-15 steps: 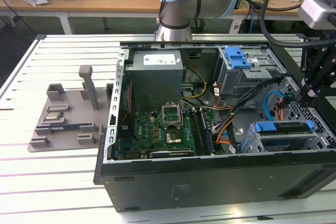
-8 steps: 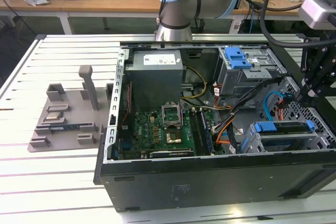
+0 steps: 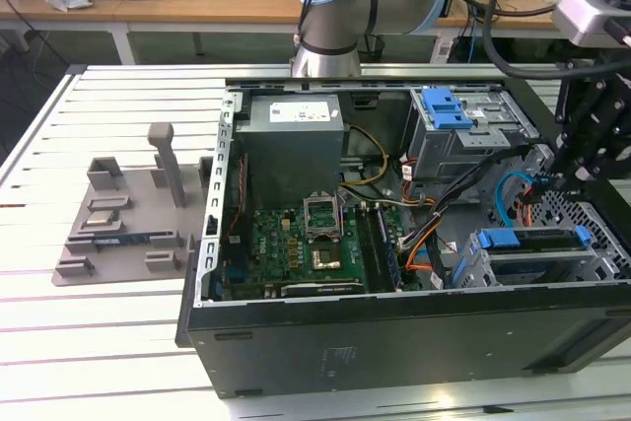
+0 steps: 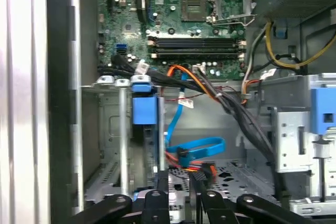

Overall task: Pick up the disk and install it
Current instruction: 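Insert the first disk wire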

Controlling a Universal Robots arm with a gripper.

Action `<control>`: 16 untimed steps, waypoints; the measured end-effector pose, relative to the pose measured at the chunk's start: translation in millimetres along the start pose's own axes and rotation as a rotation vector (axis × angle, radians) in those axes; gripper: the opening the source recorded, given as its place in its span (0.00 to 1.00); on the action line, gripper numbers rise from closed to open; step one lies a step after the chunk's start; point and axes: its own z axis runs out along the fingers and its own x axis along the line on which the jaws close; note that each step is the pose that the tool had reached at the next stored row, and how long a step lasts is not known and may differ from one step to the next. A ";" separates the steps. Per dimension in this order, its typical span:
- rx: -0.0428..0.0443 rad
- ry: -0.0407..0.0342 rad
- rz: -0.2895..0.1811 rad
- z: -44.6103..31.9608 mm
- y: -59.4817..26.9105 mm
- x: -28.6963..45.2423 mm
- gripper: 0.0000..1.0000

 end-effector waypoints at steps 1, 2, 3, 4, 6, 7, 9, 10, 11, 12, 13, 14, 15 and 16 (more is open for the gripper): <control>0.0000 0.0006 0.000 1.6 -0.2 -6.2 0.30; 0.0000 0.0015 0.000 3.2 -0.6 -9.5 0.30; -0.0003 0.0029 0.000 7.3 -2.0 -14.5 0.30; -0.0005 0.0064 0.000 11.6 -5.2 -16.8 0.30; -0.0004 0.0121 0.001 15.9 -9.1 -19.1 0.30; -0.0004 0.0140 0.001 17.1 -10.1 -20.2 0.30; -0.0003 0.0221 0.001 20.0 -11.6 -21.7 0.30; -0.0001 0.0262 0.002 21.9 -11.7 -21.7 0.30; 0.0000 0.0279 0.003 22.7 -11.7 -21.7 0.30; -0.0001 0.0295 0.003 23.3 -11.8 -21.7 0.30; 0.0001 0.0337 0.003 23.7 -11.8 -21.6 0.30; 0.0001 0.0351 0.004 23.7 -11.8 -21.6 0.30; 0.0001 0.0356 0.004 23.6 -11.8 -21.6 0.30; 0.0001 0.0360 0.004 23.7 -11.8 -21.6 0.30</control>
